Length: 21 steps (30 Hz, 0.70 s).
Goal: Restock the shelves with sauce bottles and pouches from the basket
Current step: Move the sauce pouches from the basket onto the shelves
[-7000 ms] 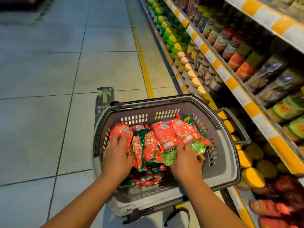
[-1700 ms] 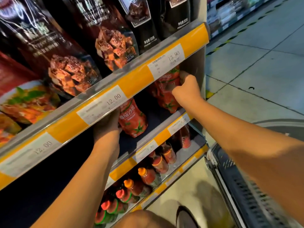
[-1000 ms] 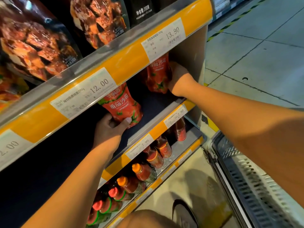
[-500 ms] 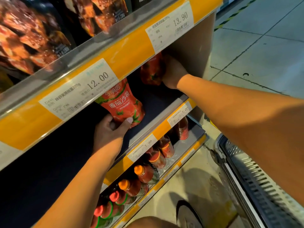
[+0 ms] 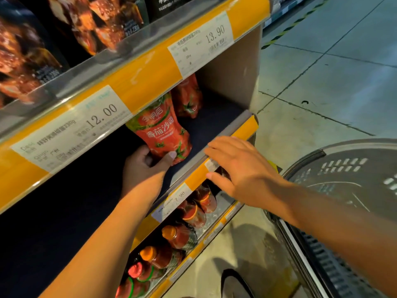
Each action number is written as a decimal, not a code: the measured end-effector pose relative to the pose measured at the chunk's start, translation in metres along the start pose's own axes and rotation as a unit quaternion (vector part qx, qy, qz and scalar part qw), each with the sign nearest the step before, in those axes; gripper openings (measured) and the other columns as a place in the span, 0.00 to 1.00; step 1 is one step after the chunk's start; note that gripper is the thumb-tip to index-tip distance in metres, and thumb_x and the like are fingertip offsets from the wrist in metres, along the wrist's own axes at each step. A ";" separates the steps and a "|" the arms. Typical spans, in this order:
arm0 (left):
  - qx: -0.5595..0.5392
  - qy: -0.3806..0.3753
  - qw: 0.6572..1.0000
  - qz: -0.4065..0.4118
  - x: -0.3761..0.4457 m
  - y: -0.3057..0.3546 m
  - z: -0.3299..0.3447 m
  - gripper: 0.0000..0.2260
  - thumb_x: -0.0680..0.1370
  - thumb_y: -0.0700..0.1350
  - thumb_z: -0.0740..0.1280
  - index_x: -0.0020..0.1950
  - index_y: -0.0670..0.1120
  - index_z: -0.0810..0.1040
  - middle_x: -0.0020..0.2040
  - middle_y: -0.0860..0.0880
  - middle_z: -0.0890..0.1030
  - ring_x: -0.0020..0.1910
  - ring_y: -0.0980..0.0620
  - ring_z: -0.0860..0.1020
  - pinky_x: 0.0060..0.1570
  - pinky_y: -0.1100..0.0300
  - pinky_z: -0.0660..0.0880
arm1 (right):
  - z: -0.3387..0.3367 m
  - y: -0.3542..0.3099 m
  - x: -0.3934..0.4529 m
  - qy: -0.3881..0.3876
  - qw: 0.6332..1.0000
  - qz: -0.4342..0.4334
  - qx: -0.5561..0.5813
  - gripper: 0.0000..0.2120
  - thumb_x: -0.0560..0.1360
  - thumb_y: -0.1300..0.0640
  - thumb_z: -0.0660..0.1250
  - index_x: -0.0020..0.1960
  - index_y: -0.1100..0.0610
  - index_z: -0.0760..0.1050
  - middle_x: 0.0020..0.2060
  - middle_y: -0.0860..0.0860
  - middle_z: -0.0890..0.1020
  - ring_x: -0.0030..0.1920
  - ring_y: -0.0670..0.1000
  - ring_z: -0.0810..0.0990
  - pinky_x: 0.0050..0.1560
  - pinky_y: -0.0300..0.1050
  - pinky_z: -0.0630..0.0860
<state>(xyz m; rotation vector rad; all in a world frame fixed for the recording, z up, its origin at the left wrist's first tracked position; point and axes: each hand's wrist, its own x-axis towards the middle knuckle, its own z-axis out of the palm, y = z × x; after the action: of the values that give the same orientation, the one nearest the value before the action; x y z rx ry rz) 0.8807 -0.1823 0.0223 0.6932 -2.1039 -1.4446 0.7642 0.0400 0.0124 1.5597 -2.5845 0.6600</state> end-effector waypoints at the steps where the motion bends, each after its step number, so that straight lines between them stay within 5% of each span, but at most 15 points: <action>1: 0.006 -0.003 1.000 0.005 0.004 0.003 0.009 0.08 0.72 0.52 0.78 0.48 0.61 0.85 0.49 0.56 0.88 0.51 0.56 0.86 0.50 0.57 0.80 | 0.006 -0.001 -0.003 0.018 1.000 0.005 -0.002 0.27 0.80 0.42 0.65 0.74 0.55 0.73 0.72 0.51 0.74 0.76 0.53 0.67 0.78 0.49 0.55; 8: 0.083 0.012 0.995 0.052 0.043 0.020 0.059 0.11 0.74 0.48 0.79 0.50 0.58 0.80 0.44 0.65 0.85 0.46 0.69 0.82 0.41 0.74 0.76 | 0.025 -0.007 -0.004 0.104 0.994 0.011 0.028 0.27 0.77 0.45 0.68 0.71 0.57 0.74 0.70 0.52 0.75 0.75 0.55 0.68 0.75 0.54 0.64; 15: 0.193 0.039 0.976 0.087 0.068 0.036 0.079 0.18 0.75 0.53 0.77 0.60 0.47 0.81 0.56 0.50 0.85 0.55 0.50 0.84 0.58 0.46 0.81 | 0.023 -0.005 0.002 0.091 0.996 0.013 0.000 0.25 0.74 0.48 0.70 0.68 0.57 0.74 0.65 0.51 0.76 0.71 0.55 0.70 0.64 0.54 0.72; 21: 0.262 0.047 0.959 0.098 0.081 0.047 0.090 0.20 0.76 0.54 0.77 0.63 0.47 0.80 0.63 0.49 0.83 0.63 0.48 0.80 0.59 0.57 0.73 | 0.022 -0.007 0.004 0.085 0.996 0.020 0.000 0.21 0.74 0.50 0.69 0.64 0.57 0.75 0.62 0.52 0.76 0.66 0.55 0.72 0.61 0.55 0.74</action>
<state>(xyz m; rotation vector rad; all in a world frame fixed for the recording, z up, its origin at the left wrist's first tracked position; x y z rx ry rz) 0.7551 -0.1587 0.0466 0.6977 -2.4182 -0.7301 0.7721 0.0251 -0.0041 1.3893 -2.4955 0.7618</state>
